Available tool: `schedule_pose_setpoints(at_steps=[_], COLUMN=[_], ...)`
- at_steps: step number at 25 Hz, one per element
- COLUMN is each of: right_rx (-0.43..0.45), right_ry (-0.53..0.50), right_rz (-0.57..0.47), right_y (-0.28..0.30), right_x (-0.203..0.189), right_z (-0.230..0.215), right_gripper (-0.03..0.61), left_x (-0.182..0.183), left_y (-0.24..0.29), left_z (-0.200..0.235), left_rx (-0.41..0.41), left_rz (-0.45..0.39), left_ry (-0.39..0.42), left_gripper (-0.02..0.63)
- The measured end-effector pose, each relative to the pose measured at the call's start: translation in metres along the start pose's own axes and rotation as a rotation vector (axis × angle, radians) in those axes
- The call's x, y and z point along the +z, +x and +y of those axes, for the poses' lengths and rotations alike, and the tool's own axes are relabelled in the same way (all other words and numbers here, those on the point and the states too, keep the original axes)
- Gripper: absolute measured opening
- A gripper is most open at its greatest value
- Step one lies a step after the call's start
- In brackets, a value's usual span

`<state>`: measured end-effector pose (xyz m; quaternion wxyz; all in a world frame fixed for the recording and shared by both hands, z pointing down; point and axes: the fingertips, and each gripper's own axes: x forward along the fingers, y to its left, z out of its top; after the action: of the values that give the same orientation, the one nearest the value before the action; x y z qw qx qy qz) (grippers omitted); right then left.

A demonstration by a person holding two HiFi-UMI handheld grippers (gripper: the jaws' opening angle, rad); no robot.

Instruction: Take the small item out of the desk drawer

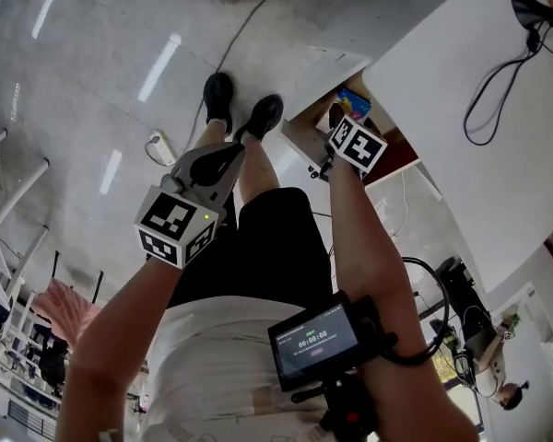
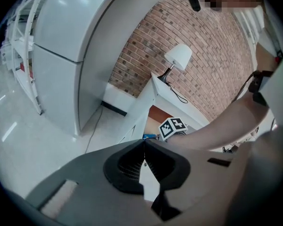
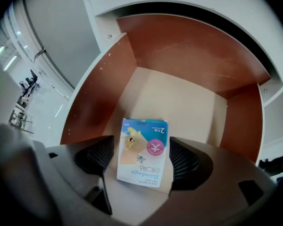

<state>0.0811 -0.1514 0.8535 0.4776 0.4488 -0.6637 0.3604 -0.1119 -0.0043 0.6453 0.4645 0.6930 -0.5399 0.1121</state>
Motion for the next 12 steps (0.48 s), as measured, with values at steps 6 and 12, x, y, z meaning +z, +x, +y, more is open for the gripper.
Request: schedule_pose_setpoints(at_steps=[6, 12], right_rx=[-0.047, -0.095], right_ry=[0.005, 0.01], right_rz=[0.022, 0.036], right_y=[0.013, 0.022], right_x=[0.003, 0.0], right_z=[0.003, -0.002], right_gripper=[0.337, 0.341], left_x=[-0.009, -0.011], left_y=[-0.004, -0.006], left_z=[0.004, 0.012], left_rx=[0.01, 0.023], left_rz=[-0.001, -0.01], left_ry=[-0.038, -0.058], left_gripper=[0.006, 0.006])
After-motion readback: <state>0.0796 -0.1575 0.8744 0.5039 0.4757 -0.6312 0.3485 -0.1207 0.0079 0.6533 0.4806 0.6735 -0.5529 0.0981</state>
